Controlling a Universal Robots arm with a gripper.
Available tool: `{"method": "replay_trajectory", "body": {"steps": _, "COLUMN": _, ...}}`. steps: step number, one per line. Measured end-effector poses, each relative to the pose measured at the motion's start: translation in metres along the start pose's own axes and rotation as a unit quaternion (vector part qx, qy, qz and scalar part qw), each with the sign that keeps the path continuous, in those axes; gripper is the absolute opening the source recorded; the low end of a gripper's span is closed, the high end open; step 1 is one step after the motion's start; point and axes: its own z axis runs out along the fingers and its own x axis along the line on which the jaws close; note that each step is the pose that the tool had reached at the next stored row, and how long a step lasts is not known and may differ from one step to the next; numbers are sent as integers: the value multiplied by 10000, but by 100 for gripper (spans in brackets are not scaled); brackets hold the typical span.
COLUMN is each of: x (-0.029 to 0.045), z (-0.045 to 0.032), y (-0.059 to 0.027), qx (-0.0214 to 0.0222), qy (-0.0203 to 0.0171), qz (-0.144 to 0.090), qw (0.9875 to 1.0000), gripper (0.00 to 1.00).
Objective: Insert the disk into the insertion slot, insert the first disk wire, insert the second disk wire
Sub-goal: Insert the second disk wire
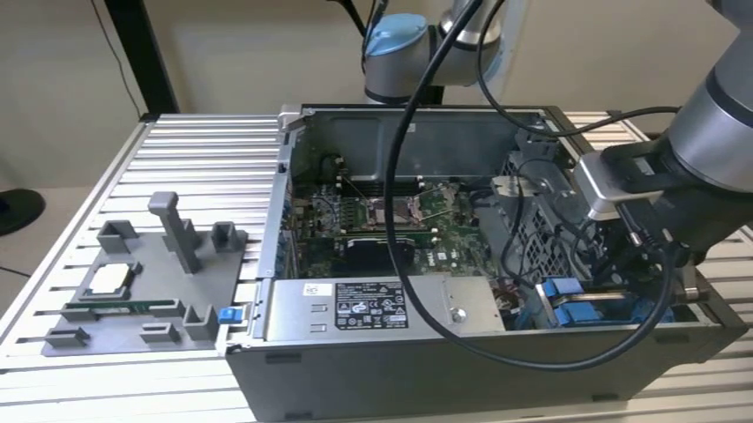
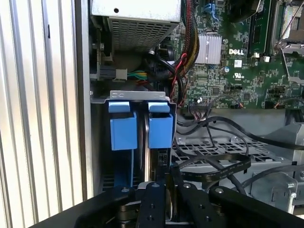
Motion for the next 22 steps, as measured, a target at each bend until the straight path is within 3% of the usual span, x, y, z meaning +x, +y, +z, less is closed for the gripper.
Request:
{"method": "replay_trajectory", "body": {"steps": 1, "x": 0, "z": 5, "y": -1, "qx": 0, "qy": -7, "qz": 0, "qw": 10000, "gripper": 100}}
{"method": "replay_trajectory", "body": {"steps": 4, "x": -2, "z": -13, "y": -3, "qx": 0, "qy": -2, "qz": 1, "qw": 10000, "gripper": 100}}
{"method": "replay_trajectory", "body": {"steps": 14, "x": -84, "z": -447, "y": -44, "qx": 1, "qy": 2, "qz": 5, "qw": 10000, "gripper": 100}}
{"method": "replay_trajectory", "body": {"steps": 19, "x": -91, "z": -485, "y": -48, "qx": 1, "qy": -1, "qz": 5, "qw": 10000, "gripper": 100}}
{"method": "replay_trajectory", "body": {"steps": 20, "x": -91, "z": -489, "y": -48, "qx": 1, "qy": 1, "qz": 5, "qw": 10000, "gripper": 0}}
{"method": "replay_trajectory", "body": {"steps": 22, "x": -92, "z": -492, "y": -48, "qx": 1, "qy": 0, "qz": 5, "qw": 10000, "gripper": 0}}
